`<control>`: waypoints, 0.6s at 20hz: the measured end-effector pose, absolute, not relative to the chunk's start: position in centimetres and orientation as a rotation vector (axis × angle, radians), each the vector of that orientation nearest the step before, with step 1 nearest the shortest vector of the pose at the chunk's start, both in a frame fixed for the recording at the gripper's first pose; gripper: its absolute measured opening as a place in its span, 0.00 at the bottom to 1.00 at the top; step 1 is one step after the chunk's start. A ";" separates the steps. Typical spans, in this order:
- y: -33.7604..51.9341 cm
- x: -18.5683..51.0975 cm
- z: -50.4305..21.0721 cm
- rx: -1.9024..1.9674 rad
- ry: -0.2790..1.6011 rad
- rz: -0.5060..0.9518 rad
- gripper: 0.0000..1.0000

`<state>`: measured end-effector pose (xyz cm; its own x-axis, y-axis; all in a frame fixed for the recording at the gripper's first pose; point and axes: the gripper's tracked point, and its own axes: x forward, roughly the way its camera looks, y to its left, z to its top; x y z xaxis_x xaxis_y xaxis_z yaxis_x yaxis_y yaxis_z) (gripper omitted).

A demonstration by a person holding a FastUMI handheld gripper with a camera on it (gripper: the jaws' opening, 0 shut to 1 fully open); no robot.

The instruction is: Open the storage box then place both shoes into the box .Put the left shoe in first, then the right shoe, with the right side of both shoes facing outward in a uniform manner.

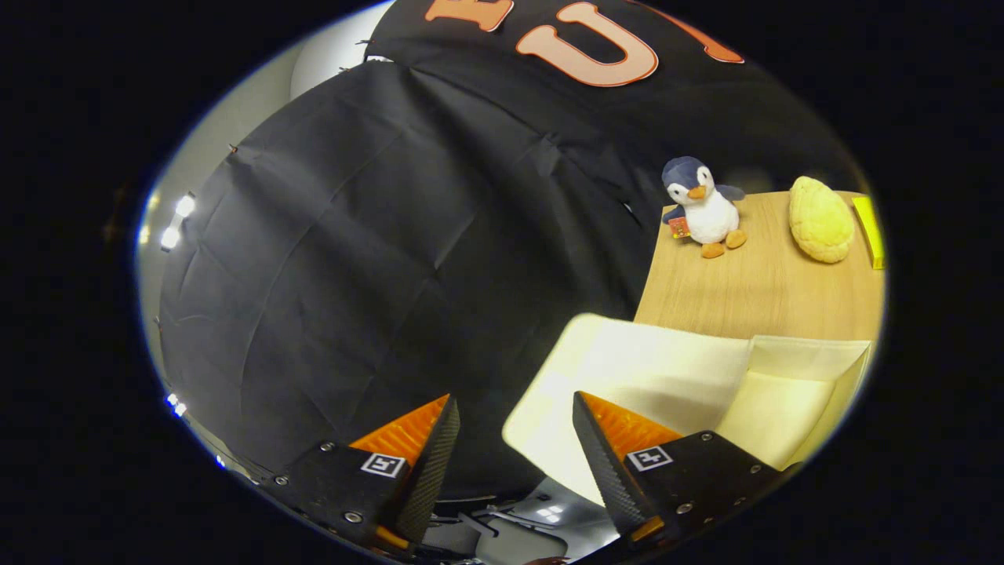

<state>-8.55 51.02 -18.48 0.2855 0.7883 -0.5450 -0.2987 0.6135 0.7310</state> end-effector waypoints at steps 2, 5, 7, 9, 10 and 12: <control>48.4 -8.2 -20.0 0.505 1.022 0.725 0.90; 42.7 -8.5 -22.7 0.419 0.995 0.615 0.93; 37.5 -9.1 -24.7 0.335 0.984 0.528 0.93; 32.0 -9.7 -26.7 0.251 0.983 0.451 0.93; 28.9 -10.1 -27.9 0.210 0.990 0.407 0.94; 23.8 -10.9 -29.8 0.155 1.012 0.327 0.93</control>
